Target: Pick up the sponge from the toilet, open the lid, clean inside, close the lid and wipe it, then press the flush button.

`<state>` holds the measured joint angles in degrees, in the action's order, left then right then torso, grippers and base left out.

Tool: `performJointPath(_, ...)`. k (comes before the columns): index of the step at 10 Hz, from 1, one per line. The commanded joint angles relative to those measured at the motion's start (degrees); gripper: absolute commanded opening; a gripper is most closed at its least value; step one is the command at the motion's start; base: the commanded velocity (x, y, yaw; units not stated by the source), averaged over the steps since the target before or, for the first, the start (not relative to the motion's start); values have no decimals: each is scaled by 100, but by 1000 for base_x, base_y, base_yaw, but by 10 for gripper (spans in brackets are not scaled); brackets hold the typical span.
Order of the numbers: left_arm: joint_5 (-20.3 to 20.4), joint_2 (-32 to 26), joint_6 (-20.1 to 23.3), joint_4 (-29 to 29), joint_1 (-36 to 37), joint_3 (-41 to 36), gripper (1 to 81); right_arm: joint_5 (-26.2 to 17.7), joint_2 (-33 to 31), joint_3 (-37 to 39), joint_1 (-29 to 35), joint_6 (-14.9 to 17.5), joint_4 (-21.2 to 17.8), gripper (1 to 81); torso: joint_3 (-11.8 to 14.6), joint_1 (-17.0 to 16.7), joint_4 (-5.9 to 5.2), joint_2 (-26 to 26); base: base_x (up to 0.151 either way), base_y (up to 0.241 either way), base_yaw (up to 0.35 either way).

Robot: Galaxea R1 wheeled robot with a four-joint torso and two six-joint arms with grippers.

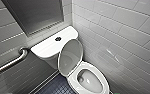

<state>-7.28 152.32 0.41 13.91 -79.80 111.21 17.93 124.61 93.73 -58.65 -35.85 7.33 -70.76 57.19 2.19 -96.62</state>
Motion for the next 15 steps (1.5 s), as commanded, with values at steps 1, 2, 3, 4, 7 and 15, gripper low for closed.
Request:
performJointPath(1,-450,-35,55,15,-58,-161,811,255,-811,-636,-406,26,-12,10,0,0,0,0,0,0,0)
performJointPath(2,-450,-35,55,15,-40,-170,811,246,-934,-795,-574,43,-3,10,0,0,0,0,0,0,0)
performJointPath(3,-450,-35,55,15,-32,-161,811,185,-1005,-997,-671,43,6,10,0,0,0,0,0,0,0)
performJointPath(4,-450,-35,55,15,-23,-161,811,115,-1058,-1216,-680,78,14,10,0,0,0,0,0,0,0)
performJointPath(7,-450,-35,55,7,-14,-161,811,-641,-1164,-1763,-128,158,32,10,0,0,0,-2,0,0,0)
performJointPath(15,-441,-61,46,7,39,-153,811,-3513,88,-1521,2764,105,-12,10,0,0,0,-2,0,0,0)
